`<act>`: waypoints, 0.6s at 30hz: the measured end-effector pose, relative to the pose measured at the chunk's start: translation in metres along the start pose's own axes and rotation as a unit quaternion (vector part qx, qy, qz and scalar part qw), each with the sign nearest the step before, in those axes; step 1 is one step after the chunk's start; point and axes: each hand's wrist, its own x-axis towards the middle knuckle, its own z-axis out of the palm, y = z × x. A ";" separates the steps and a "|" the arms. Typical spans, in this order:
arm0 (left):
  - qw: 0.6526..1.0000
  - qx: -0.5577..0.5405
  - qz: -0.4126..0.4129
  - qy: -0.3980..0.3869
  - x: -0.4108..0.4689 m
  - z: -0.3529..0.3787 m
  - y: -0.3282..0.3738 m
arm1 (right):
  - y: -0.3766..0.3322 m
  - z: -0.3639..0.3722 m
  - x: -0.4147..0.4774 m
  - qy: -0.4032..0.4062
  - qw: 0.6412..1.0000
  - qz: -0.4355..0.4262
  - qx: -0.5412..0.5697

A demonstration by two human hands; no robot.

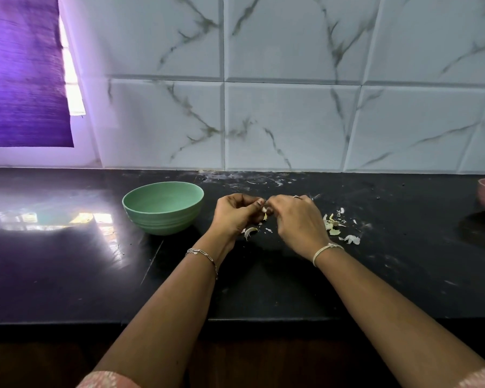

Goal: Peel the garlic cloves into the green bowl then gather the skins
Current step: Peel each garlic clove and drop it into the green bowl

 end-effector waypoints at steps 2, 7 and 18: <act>1.000 0.009 -0.001 -0.011 -0.001 0.001 0.001 | 0.000 0.003 -0.001 0.008 0.999 -0.032 -0.032; 1.000 -0.008 -0.012 0.000 -0.001 0.002 0.003 | 0.000 0.002 0.001 0.013 1.000 0.022 -0.013; 0.993 -0.019 -0.079 -0.083 -0.004 0.005 0.002 | 0.030 -0.011 -0.011 0.006 0.983 0.175 0.050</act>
